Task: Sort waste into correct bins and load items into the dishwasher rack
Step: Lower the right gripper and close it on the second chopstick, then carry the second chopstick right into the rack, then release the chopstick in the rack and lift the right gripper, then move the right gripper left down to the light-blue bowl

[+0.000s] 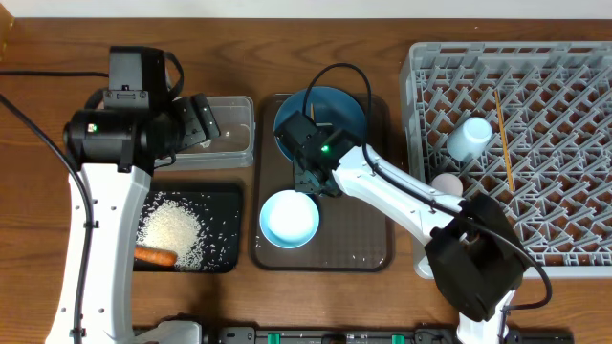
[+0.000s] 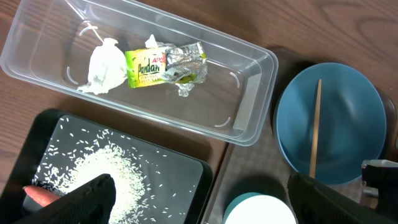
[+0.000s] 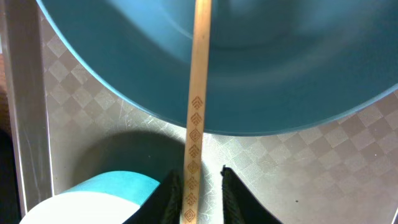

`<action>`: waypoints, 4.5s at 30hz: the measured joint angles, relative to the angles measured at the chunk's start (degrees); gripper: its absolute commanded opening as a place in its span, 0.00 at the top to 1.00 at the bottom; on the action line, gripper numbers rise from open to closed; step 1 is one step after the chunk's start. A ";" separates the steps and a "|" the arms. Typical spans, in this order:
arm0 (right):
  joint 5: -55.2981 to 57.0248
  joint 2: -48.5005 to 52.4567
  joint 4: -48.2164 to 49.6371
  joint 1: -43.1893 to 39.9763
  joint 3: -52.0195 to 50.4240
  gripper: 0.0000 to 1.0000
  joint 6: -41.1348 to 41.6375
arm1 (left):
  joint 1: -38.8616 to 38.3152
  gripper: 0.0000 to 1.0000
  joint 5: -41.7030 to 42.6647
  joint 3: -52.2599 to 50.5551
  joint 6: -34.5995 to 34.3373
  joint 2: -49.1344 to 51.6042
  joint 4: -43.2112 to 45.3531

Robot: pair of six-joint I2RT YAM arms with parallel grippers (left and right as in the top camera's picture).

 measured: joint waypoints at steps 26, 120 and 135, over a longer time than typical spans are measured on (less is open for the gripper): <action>-2.10 0.28 -9.44 -1.95 7.96 0.99 -4.17 | 0.00 0.08 0.02 0.00 0.00 0.00 0.17; -26.45 -7.23 -16.55 -21.86 18.08 0.47 -44.37 | 15.08 0.04 0.13 0.00 0.00 -1.97 1.66; -26.14 -7.23 -6.62 2.40 6.80 0.39 -55.47 | 16.11 0.02 0.00 0.00 0.00 -2.16 -0.02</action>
